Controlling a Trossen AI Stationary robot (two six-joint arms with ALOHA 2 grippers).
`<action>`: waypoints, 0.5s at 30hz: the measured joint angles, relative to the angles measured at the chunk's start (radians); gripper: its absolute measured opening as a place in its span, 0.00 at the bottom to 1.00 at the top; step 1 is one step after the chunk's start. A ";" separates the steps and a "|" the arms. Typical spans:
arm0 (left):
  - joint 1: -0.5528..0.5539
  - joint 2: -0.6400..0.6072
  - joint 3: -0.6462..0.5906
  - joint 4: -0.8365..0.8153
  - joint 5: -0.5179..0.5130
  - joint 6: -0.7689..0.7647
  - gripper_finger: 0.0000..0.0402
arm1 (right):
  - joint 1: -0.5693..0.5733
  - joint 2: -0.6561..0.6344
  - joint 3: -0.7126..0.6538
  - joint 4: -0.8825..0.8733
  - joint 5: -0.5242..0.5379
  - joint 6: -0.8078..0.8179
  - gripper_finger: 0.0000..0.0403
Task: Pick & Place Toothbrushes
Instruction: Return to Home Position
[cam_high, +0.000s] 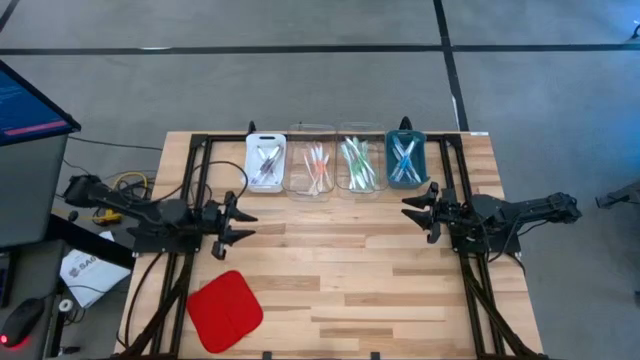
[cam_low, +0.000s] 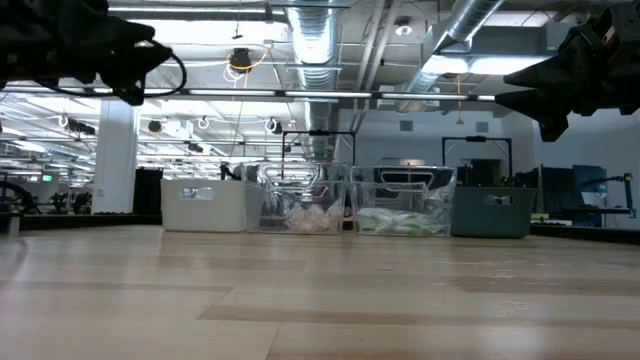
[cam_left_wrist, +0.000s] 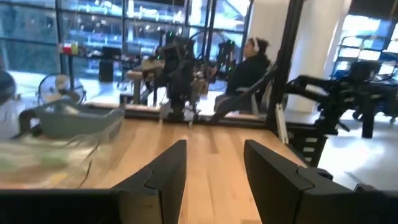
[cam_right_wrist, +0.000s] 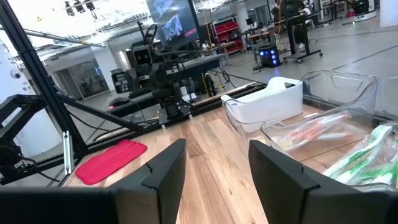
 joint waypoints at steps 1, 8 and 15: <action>0.006 -0.025 0.005 -0.044 0.000 -0.009 0.38 | 0.000 0.000 0.000 0.000 0.000 0.000 0.42; 0.053 -0.231 0.013 -0.222 0.175 -0.036 0.38 | 0.000 0.000 0.000 0.000 0.000 0.000 0.42; 0.119 -0.386 0.013 -0.391 0.129 -0.029 0.38 | 0.000 0.000 0.000 0.000 -0.001 0.000 0.41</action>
